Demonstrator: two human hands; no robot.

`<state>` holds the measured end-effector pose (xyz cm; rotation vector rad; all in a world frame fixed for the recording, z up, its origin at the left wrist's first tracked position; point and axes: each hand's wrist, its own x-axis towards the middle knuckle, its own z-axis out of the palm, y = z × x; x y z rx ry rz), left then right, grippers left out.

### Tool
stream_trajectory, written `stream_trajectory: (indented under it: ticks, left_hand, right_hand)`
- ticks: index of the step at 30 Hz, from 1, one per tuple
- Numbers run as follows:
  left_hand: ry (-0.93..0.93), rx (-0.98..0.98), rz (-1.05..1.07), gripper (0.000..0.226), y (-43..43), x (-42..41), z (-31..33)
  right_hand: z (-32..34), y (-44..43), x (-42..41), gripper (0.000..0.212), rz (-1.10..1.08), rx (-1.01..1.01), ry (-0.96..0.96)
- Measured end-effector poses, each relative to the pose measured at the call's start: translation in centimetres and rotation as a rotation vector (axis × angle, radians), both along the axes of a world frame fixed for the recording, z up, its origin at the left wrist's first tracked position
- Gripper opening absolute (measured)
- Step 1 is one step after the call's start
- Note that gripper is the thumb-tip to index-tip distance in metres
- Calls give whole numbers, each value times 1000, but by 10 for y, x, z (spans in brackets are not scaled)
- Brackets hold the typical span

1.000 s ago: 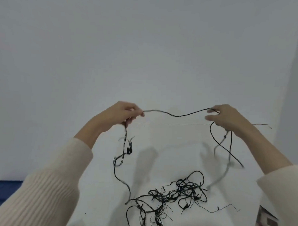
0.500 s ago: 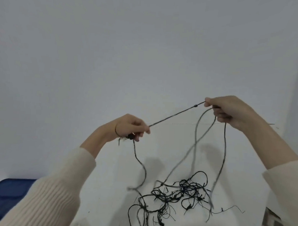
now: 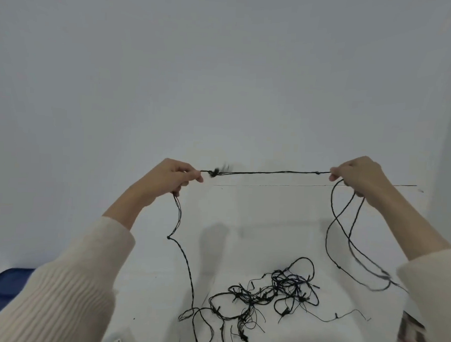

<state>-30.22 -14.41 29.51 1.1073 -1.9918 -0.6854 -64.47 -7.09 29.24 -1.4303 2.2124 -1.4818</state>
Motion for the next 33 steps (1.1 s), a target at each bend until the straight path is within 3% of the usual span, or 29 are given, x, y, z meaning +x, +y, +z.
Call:
stream_trajectory:
  ticks: [6, 12, 15, 17, 20, 22, 24, 26, 30, 31, 33]
  left_hand:
    - [29, -13, 188, 19, -11, 10, -10]
    - [27, -56, 370, 16, -20, 11, -18]
    - [18, -83, 430, 19, -22, 7, -17]
    - [-6, -99, 370, 17, -12, -7, -6]
    - [-86, -99, 81, 16, 10, -42, 14]
    - [-89, -68, -129, 20, 24, -64, 22]
    - [-37, -54, -199, 22, 31, -72, 27]
    - [-12, -35, -180, 20, 30, -65, 27]
    - [-217, 131, -182, 20, 20, -22, 7]
    - [-226, 174, -167, 22, 17, -11, 1]
    - [-193, 203, -137, 22, 14, 2, -4]
  right_hand:
    - [-18, -2, -12, 14, -149, 43, 27]
    - [-26, -12, -2, 16, -149, 77, -28]
    - [-31, -18, 6, 24, -181, 89, 86]
    - [-25, -16, 21, 30, -44, 78, 180]
    - [-2, -3, 60, 42, 463, 111, 35]
    - [7, 2, 85, 32, 708, 187, -34]
    - [8, 0, 96, 18, 805, 191, -36]
    - [7, -3, 89, 23, 800, 129, -80]
    - [9, -5, 41, 24, 547, -81, -354]
    - [9, -4, 28, 22, 431, -121, -354]
    - [7, 0, 11, 19, 221, -93, -172]
